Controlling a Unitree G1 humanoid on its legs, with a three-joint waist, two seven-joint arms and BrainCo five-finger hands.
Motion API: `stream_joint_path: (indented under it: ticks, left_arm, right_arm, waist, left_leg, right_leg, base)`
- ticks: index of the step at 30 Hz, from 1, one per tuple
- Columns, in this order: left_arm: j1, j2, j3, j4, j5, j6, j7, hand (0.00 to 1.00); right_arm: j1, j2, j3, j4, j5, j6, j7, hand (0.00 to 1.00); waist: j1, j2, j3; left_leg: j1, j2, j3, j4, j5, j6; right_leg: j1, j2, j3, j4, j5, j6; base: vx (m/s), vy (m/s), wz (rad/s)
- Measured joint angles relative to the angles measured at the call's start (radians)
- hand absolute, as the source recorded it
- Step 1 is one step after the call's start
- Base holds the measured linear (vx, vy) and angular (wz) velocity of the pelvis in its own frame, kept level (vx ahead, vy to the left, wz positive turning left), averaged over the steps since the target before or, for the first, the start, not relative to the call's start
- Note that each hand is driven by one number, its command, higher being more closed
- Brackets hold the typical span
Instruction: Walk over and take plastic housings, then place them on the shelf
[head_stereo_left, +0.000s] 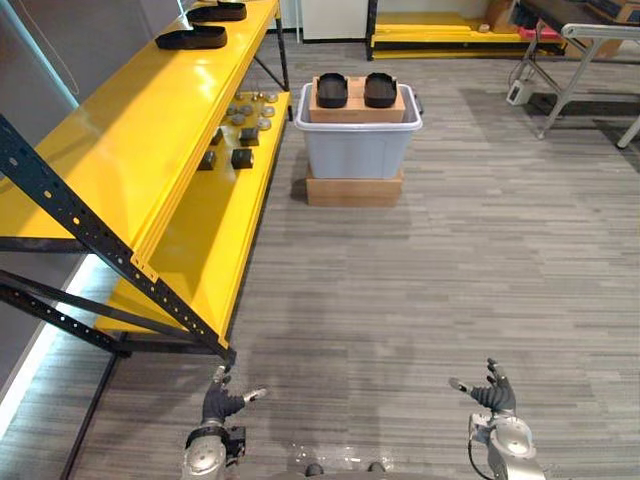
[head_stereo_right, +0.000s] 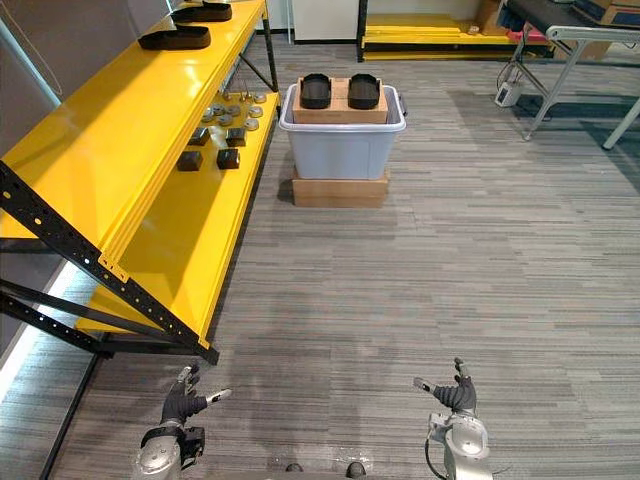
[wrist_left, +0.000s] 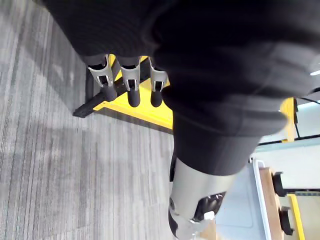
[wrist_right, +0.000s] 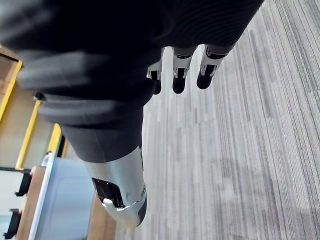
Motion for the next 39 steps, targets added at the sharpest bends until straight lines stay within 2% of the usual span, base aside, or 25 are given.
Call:
stream_joint_path:
  ticks: [5,7,11,13,15,17,19,22,25,27,28,29,30,31,32,33,35,36,37,39]
  left_arm:
    - [-0.004,0.000,0.033,0.000,-0.022,0.007,0.002,0.00]
    - [-0.003,-0.001,0.042,0.000,-0.023,0.008,0.002,0.00]
    - [-0.006,-0.005,0.068,-0.001,-0.045,0.008,0.007,0.00]
    - [-0.003,-0.019,0.080,-0.004,-0.058,0.008,0.009,0.00]
    - [-0.001,-0.032,0.098,-0.009,-0.060,0.009,0.014,0.00]
    - [0.000,-0.035,0.097,-0.023,-0.077,0.009,0.023,0.00]
    - [0.001,-0.034,0.096,-0.038,-0.095,0.010,0.025,0.00]
    - [-0.002,-0.030,0.094,-0.038,-0.105,0.010,0.027,0.00]
    - [-0.025,-0.026,0.085,-0.037,-0.108,0.010,0.033,0.00]
    - [-0.054,-0.023,0.083,-0.036,-0.109,0.010,0.046,0.00]
    - [-0.057,-0.022,0.083,-0.036,-0.109,0.010,0.047,0.00]
    - [-0.063,-0.019,0.073,-0.034,-0.108,0.009,0.049,0.00]
    - [-0.072,-0.034,0.054,-0.026,-0.107,0.009,0.051,0.00]
    - [-0.075,-0.038,0.053,-0.026,-0.107,0.007,0.051,0.00]
    - [-0.079,-0.047,0.054,-0.023,-0.107,0.008,0.055,0.00]
    - [-0.073,-0.057,0.055,-0.016,-0.107,0.008,0.063,0.00]
    - [-0.063,-0.064,0.055,-0.007,-0.107,0.008,0.063,0.00]
    - [-0.053,-0.063,0.057,-0.006,-0.107,0.007,0.062,0.00]
    - [-0.049,-0.064,0.057,-0.004,-0.108,0.008,0.062,0.00]
    - [-0.042,-0.077,0.059,-0.005,-0.115,0.009,0.062,0.00]
  right_arm:
    - [-0.009,0.001,-0.030,0.000,0.012,0.013,-0.002,0.00]
    - [-0.014,-0.001,-0.047,0.000,0.021,0.015,-0.008,0.00]
    - [-0.036,-0.005,-0.071,-0.002,0.043,0.016,-0.025,0.00]
    - [-0.049,-0.005,-0.076,-0.002,0.051,0.020,-0.040,0.00]
    - [-0.055,-0.005,-0.077,-0.002,0.053,0.021,-0.044,0.00]
    - [-0.049,0.000,-0.074,-0.004,0.057,0.023,-0.046,0.00]
    - [-0.050,0.001,-0.061,-0.014,0.058,0.024,-0.045,0.00]
    - [-0.064,0.001,-0.058,-0.017,0.058,0.024,-0.046,0.00]
    - [-0.088,0.000,-0.053,-0.017,0.059,0.025,-0.046,0.00]
    - [-0.093,-0.006,-0.055,-0.017,0.060,0.025,-0.054,0.00]
    - [-0.092,-0.006,-0.056,-0.017,0.060,0.026,-0.059,0.00]
    - [-0.092,-0.008,-0.056,-0.022,0.060,0.026,-0.063,0.00]
    - [-0.092,-0.023,-0.054,-0.042,0.060,0.027,-0.063,0.00]
    - [-0.098,-0.020,-0.054,-0.056,0.060,0.025,-0.062,0.00]
    - [-0.101,-0.015,-0.054,-0.067,0.059,0.026,-0.061,0.00]
    - [-0.096,-0.009,-0.052,-0.070,0.059,0.026,-0.061,0.00]
    - [-0.091,0.000,-0.013,-0.079,0.059,0.026,-0.061,0.00]
    - [-0.088,0.008,0.015,-0.098,0.060,0.019,-0.060,0.00]
    - [-0.087,0.014,0.028,-0.110,0.061,0.015,-0.059,0.00]
    - [-0.076,0.041,0.035,-0.132,0.077,0.012,-0.060,0.00]
  waist:
    - [0.001,0.002,0.001]
    - [0.002,0.003,0.003]
    - [0.003,0.022,0.014]
    - [0.008,0.040,0.030]
    - [0.008,0.048,0.044]
    - [0.006,0.040,0.062]
    - [0.007,0.030,0.072]
    - [0.006,0.028,0.077]
    - [0.002,0.032,0.106]
    - [-0.011,0.015,0.124]
    - [-0.016,0.010,0.125]
    - [-0.035,0.006,0.122]
    - [-0.044,0.045,0.119]
    - [-0.048,0.053,0.118]
    - [-0.049,0.054,0.119]
    - [-0.051,0.056,0.120]
    - [-0.046,0.053,0.122]
    - [-0.043,0.047,0.127]
    - [-0.031,0.046,0.132]
    - [0.009,0.042,0.133]
  left_leg:
    - [-0.030,0.000,0.007,0.014,-0.003,0.005]
    - [-0.037,0.003,0.016,0.042,-0.023,0.009]
    - [-0.106,0.015,0.031,0.173,-0.100,0.022]
    - [-0.143,0.028,0.051,0.242,-0.145,0.032]
    - [-0.160,0.032,0.053,0.285,-0.177,0.039]
    - [-0.159,0.028,0.067,0.335,-0.218,0.054]
    - [-0.144,0.024,0.077,0.341,-0.237,0.059]
    - [-0.126,0.034,0.081,0.335,-0.266,0.052]
    - [-0.056,0.060,0.090,0.271,-0.279,0.035]
    - [0.040,0.058,0.077,0.179,-0.269,0.004]
    - [0.059,0.060,0.067,0.164,-0.270,-0.008]
    - [0.085,0.066,0.028,0.154,-0.278,-0.028]
    - [0.087,0.111,-0.003,0.169,-0.285,-0.051]
    - [0.077,0.126,-0.018,0.190,-0.279,-0.067]
    - [0.056,0.141,-0.042,0.278,-0.258,-0.095]
    - [0.025,0.156,-0.063,0.433,-0.210,-0.105]
    - [-0.056,0.179,-0.087,0.686,-0.114,-0.088]
    - [-0.127,0.207,-0.060,0.870,-0.118,-0.083]
    - [-0.183,0.228,-0.035,0.985,-0.131,-0.061]
    - [-0.301,0.246,0.010,1.101,-0.164,-0.020]
  right_leg:
    - [-0.020,0.001,0.006,-0.002,0.009,-0.005]
    - [-0.018,0.002,0.015,-0.001,0.009,-0.005]
    - [-0.035,0.009,0.033,0.002,0.011,-0.001]
    - [-0.058,0.016,0.054,0.025,0.003,0.018]
    - [-0.088,0.019,0.055,0.097,-0.039,0.030]
    - [-0.172,0.005,0.049,0.305,-0.138,0.048]
    - [-0.247,-0.016,0.001,0.457,-0.192,0.069]
    - [-0.335,-0.037,-0.081,0.481,-0.205,0.060]
    - [-0.436,-0.030,-0.132,0.400,-0.157,0.062]
    - [-0.503,-0.030,-0.135,0.273,-0.005,0.060]
    - [-0.513,-0.033,-0.134,0.246,0.034,0.051]
    - [-0.523,-0.042,-0.121,0.225,0.148,0.019]
    - [-0.538,-0.016,-0.154,0.297,0.153,-0.038]
    - [-0.551,-0.016,-0.168,0.344,0.108,-0.066]
    - [-0.557,-0.015,-0.186,0.433,0.023,-0.084]
    - [-0.509,-0.007,-0.207,0.465,-0.033,-0.105]
    - [-0.406,0.018,-0.209,0.422,-0.065,-0.122]
    - [-0.312,0.043,-0.196,0.353,-0.088,-0.124]
    - [-0.254,0.062,-0.188,0.311,-0.091,-0.129]
    - [-0.146,0.089,-0.153,0.223,-0.094,-0.133]
  base:
    - [0.02,0.009,-0.04]
    - [0.04,0.026,-0.15]
    - [0.01,0.049,-0.16]
    - [0.01,0.078,-0.32]
    - [0.01,0.070,-0.16]
    - [0.04,0.093,-0.05]
    - [0.08,0.088,-0.16]
    - [0.17,0.059,-0.17]
    - [0.35,-0.030,-0.12]
    - [0.52,-0.124,0.25]
    - [0.54,-0.178,0.63]
    - [0.56,-0.214,0.58]
    - [0.67,-0.259,0.51]
    - [0.56,-0.250,0.30]
    - [0.59,-0.287,0.37]
    - [0.61,-0.301,0.37]
    - [0.54,-0.264,0.20]
    - [0.53,-0.245,0.03]
    - [0.48,-0.186,-0.15]
    - [0.44,-0.126,-0.36]
